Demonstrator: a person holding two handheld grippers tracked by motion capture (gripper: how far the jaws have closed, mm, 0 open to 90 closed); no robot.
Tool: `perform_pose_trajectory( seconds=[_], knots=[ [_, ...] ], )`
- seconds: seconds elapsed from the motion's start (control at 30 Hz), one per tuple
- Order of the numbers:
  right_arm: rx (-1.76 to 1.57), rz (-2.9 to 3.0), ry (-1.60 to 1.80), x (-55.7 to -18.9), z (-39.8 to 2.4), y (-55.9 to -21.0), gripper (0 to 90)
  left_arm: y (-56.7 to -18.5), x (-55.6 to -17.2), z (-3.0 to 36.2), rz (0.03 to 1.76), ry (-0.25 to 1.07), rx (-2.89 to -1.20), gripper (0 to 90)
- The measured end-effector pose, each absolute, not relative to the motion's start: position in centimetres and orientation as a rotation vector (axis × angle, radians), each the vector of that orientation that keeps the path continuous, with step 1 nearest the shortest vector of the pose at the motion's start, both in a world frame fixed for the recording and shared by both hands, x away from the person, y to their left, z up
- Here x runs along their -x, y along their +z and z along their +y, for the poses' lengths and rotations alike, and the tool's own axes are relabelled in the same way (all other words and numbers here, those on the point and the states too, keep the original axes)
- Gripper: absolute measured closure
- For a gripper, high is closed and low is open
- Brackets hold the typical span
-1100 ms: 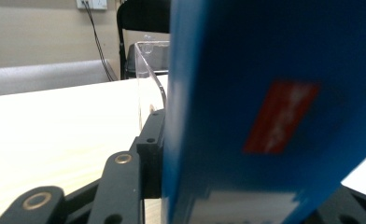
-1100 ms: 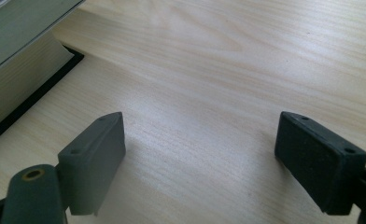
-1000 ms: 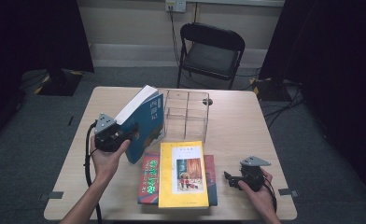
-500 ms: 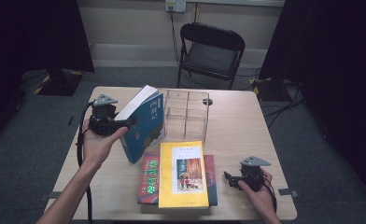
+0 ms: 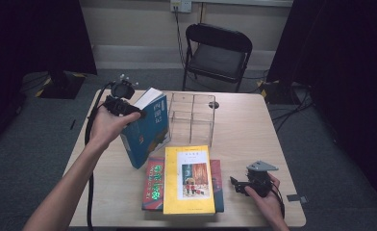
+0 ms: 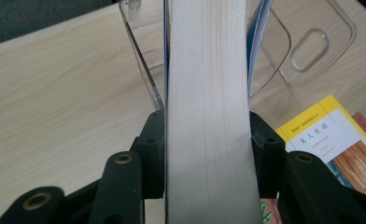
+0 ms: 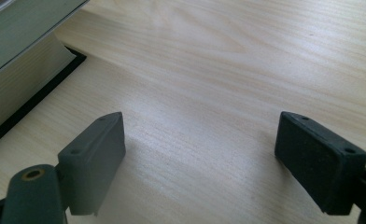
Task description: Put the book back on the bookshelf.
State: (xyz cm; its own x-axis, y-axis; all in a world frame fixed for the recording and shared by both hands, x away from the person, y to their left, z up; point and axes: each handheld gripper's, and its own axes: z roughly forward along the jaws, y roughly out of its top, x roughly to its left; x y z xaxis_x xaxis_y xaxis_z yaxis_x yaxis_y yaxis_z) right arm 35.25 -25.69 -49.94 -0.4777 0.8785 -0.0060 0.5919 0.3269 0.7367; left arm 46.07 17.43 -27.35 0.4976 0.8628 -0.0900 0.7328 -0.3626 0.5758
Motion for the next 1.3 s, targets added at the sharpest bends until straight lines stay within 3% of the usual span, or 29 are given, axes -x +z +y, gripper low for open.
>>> perform_pose_trajectory(
  seconds=[0.67, 1.3],
  knots=[
    [-1.286, 2.205, 0.964, -35.3, -25.6, -49.9, 15.8, -28.2, -49.8, 14.6, 1.415, 0.209, -2.434, 58.3],
    [-1.286, 2.205, 0.965, -35.4, -25.5, -49.9, 15.4, -27.6, -50.5, 14.4, 1.511, 0.166, -2.387, 61.3]
  ],
)
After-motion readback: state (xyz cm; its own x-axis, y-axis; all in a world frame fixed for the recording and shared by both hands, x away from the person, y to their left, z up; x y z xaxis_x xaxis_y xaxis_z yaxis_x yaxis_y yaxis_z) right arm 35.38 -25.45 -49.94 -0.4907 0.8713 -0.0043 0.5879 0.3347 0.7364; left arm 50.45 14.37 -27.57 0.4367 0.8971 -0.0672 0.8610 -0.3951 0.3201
